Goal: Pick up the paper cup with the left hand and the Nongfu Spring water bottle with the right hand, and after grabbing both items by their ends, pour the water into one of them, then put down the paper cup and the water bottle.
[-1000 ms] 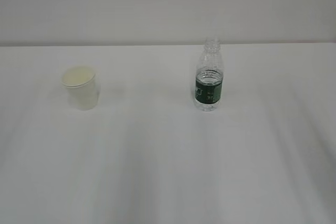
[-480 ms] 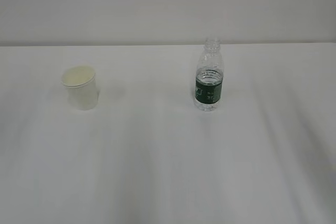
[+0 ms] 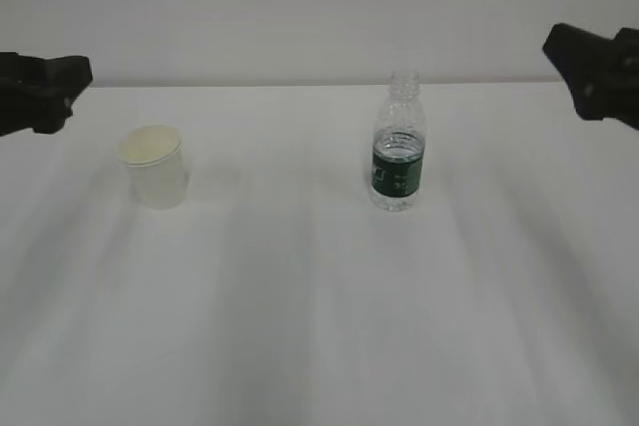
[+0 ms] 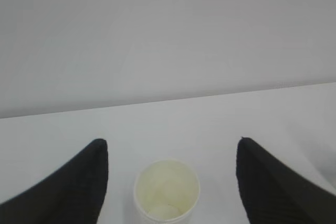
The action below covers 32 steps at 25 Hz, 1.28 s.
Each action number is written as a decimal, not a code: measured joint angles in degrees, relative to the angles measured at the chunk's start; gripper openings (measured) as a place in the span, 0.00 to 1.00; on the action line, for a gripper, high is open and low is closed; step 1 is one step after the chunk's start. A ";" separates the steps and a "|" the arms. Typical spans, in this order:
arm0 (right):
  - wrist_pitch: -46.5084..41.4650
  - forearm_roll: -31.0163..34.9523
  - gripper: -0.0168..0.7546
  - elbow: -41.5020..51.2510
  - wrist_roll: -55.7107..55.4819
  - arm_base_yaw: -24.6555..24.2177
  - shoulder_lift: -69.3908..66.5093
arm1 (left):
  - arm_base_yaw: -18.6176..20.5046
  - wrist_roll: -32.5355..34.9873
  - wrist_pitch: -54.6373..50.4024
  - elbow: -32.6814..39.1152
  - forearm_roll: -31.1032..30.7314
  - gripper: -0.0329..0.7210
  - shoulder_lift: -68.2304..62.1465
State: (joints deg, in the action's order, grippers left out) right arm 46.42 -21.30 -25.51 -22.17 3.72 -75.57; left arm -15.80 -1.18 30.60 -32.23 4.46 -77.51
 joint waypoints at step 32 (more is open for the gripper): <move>18.95 4.23 0.82 3.06 11.13 0.00 -32.14 | -1.81 -0.20 34.62 13.94 -3.18 0.73 -24.44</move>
State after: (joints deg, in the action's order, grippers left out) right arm 65.37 -17.07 -22.45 -11.04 3.72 -107.72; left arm -17.62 -1.38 65.21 -18.29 1.28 -101.94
